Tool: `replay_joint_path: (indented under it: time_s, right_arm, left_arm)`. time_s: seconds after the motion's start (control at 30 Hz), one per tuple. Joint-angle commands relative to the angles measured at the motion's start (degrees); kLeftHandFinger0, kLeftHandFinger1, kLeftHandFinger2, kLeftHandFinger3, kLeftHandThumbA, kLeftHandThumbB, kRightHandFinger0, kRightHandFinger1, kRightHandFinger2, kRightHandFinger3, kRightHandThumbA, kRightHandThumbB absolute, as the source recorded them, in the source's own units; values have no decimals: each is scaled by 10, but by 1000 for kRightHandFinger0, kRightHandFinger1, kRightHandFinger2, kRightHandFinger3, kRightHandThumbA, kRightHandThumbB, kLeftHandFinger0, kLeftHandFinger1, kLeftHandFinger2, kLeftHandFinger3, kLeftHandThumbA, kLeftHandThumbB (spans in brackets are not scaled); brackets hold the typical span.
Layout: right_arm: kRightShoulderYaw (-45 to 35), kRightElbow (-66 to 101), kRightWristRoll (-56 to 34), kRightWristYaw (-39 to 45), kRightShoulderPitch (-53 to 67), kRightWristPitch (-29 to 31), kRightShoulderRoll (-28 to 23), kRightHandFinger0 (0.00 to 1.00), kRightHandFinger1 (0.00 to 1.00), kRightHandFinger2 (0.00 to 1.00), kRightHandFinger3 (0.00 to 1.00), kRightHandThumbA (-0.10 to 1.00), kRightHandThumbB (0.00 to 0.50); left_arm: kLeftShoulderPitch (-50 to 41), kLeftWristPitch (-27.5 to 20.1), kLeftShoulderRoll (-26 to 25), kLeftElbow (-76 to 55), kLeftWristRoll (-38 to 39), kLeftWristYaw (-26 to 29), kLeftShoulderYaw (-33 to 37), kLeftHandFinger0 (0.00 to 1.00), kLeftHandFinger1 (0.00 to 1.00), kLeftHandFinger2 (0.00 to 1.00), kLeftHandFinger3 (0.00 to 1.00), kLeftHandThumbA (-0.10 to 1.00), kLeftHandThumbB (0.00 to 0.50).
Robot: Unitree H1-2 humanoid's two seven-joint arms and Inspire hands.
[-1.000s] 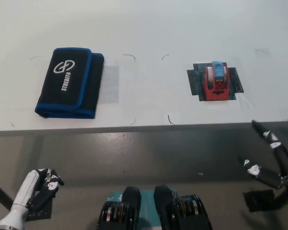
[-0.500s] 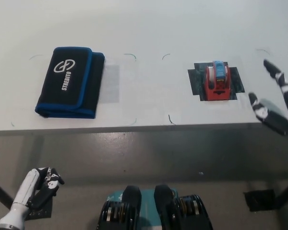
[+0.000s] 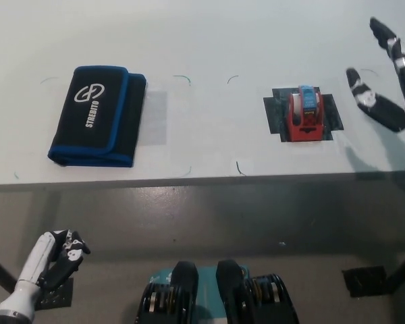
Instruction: Use the right hand to move the tape on the right hand side to the notebook on the left hand side
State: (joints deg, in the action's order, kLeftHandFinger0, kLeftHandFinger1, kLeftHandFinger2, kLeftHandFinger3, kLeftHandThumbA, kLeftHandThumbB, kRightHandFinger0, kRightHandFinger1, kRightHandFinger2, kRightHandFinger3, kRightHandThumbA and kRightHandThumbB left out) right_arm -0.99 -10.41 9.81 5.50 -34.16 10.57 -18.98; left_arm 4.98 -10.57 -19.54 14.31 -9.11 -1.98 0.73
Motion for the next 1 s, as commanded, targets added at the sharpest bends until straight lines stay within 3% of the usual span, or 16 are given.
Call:
replay_joint_path:
  time_s: [0.0, 0.2, 0.23, 0.3, 0.47, 0.77, 0.97]
  right_arm:
    - [0, -13, -2, -5, -57, -14, 1, 1000, 1000, 1000, 1000, 636, 439]
    - [6, -90, 0, -1, -110, -12, 0, 1000, 1000, 1000, 1000, 700, 447]
    - [6, -123, -11, 4, -123, -4, 3, 1000, 1000, 1000, 1000, 678, 419]
    - [9, -145, -6, 2, -133, 5, 2, 1000, 1000, 1000, 1000, 697, 410]
    - [12, -261, -17, 3, -178, 31, 12, 1000, 1000, 1000, 1000, 814, 419]
    - [5, -368, -35, -1, -213, 52, 32, 1000, 1000, 1000, 1000, 882, 410]
    - [0, -434, -45, -1, -244, 57, 37, 1000, 1000, 1000, 1000, 854, 408]
  left_arm:
    - [8, -13, -8, -15, -3, -1, -4, 29, 14, 151, 305, 413, 192]
    - [10, -13, -5, -13, 4, -3, -7, 0, 0, 100, 289, 360, 199]
    - [4, -11, -2, -16, 5, -4, -7, 0, 0, 90, 282, 352, 204]
    - [3, -12, -2, -15, 3, -2, -7, 0, 0, 86, 277, 340, 202]
    - [2, -23, -1, -6, -2, 1, -5, 15, 6, 105, 289, 344, 210]
    - [6, -17, -2, -6, 6, -3, -9, 0, 0, 74, 290, 270, 232]
    - [13, -13, -2, -5, 15, -8, -13, 0, 0, 55, 282, 264, 265]
